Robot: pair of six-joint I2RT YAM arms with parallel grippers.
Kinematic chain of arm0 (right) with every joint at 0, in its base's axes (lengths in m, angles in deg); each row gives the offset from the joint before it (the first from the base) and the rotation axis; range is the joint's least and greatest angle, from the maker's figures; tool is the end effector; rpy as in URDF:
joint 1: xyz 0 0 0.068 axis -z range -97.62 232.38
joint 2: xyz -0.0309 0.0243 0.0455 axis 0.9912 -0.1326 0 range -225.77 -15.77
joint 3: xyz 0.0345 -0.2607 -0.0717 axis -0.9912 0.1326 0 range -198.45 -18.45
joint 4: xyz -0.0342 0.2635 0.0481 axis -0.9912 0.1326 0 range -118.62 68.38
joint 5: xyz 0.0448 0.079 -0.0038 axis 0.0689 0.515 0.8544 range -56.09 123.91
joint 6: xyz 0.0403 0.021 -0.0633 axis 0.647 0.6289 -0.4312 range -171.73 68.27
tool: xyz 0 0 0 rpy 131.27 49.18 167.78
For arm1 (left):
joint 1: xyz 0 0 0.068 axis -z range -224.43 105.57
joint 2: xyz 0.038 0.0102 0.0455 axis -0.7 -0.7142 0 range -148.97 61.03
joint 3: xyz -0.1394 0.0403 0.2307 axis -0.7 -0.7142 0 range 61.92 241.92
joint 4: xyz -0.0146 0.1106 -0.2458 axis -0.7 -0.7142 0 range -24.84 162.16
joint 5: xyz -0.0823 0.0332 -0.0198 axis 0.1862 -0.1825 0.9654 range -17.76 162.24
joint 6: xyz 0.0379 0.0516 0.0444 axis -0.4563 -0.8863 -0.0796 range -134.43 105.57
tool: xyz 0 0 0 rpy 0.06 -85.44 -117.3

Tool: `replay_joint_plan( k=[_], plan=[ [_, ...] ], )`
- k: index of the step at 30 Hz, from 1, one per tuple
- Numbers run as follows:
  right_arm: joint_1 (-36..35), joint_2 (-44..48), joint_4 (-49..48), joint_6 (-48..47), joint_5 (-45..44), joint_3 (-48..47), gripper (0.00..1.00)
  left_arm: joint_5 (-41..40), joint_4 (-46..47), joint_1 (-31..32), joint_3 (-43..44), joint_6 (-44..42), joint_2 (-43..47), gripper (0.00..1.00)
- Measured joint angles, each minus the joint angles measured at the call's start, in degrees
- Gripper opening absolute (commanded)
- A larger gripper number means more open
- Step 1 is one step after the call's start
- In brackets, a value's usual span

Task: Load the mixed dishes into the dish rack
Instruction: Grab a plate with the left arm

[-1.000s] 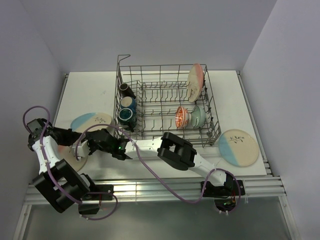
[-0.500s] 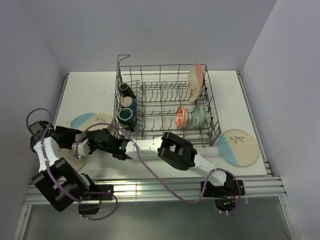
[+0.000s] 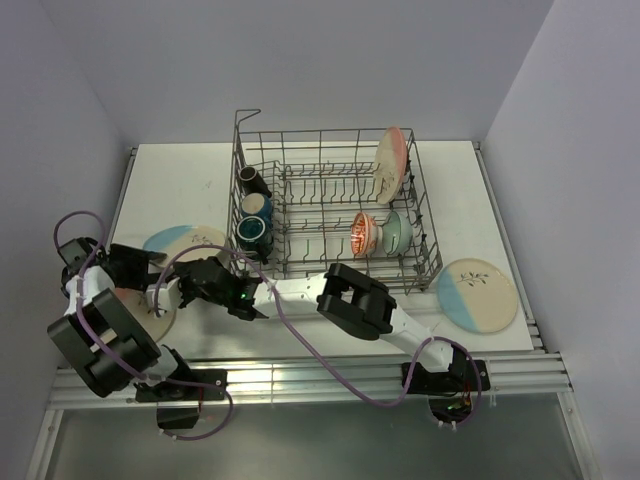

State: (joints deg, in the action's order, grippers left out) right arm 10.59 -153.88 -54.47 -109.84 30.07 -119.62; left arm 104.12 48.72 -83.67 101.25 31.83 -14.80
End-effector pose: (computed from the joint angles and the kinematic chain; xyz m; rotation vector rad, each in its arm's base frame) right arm 0.1897 0.5622 0.1579 -1.5781 0.7913 0.1143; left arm 0.2241 0.1376 0.1533 -1.5883 2.0063 -0.7692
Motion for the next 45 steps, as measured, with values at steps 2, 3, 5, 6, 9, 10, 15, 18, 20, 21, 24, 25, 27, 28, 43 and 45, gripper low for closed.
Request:
replay_joint_plan(
  k=[2,3,5,6,9,10,15,18,20,21,24,25,27,28,43,45],
  plan=[
    [0.0,0.1,-0.2,0.2,0.0,0.2,0.0,0.6,1.6,0.0,0.0,0.2,-0.8,0.57],
    [0.0,0.2,-0.2,0.2,0.1,0.3,0.0,1.1,2.5,0.0,0.0,0.4,-1.2,0.56],
    [0.0,0.3,-0.3,0.4,0.2,0.5,0.0,2.0,4.3,0.0,-0.1,1.0,-2.1,0.54],
    [0.1,0.3,-0.3,0.4,0.2,0.6,0.0,2.6,5.0,0.0,-0.2,1.3,-2.4,0.52],
    [0.1,0.4,-0.3,0.5,0.3,0.7,0.0,4.2,7.6,0.0,-0.7,1.9,-3.6,0.47],
    [0.1,0.4,-0.3,0.6,0.3,0.7,0.0,4.7,8.2,0.0,-0.9,2.1,-3.9,0.45],
    [0.1,0.4,-0.3,0.9,0.4,0.7,0.0,7.3,11.2,0.2,-1.6,3.2,-5.6,0.28],
    [0.1,0.4,-1.2,1.1,-0.3,0.9,0.0,9.4,13.0,0.2,-1.8,3.6,-6.3,0.14],
    [0.2,0.5,-2.5,1.5,-1.0,1.1,0.01,10.7,14.5,0.2,-1.8,3.4,-6.3,0.04],
    [0.2,0.5,-2.5,1.5,-1.1,1.1,0.01,10.9,14.6,0.2,-1.8,3.5,-6.4,0.0],
    [0.2,0.7,-2.7,1.7,-1.1,1.4,0.08,11.3,14.8,0.3,-1.8,3.4,-6.5,0.0],
    [0.2,0.7,-2.8,1.7,-1.1,1.5,0.11,11.4,14.8,0.3,-1.8,3.4,-6.5,0.0],
    [0.2,0.7,-3.0,1.7,-1.1,1.7,0.25,11.4,14.8,0.3,-1.8,3.4,-6.5,0.0],
    [0.2,0.9,-3.1,1.8,-1.1,1.8,0.31,11.5,14.7,0.3,-1.8,3.4,-6.4,0.0],
    [0.2,3.6,-10.2,1.7,-1.4,7.4,0.97,10.3,12.9,-1.6,-1.8,2.3,-3.8,0.0],
    [0.0,4.7,-11.0,1.7,-1.3,9.6,0.98,10.3,12.3,-1.9,-1.8,1.9,-3.4,0.0]
  ],
)
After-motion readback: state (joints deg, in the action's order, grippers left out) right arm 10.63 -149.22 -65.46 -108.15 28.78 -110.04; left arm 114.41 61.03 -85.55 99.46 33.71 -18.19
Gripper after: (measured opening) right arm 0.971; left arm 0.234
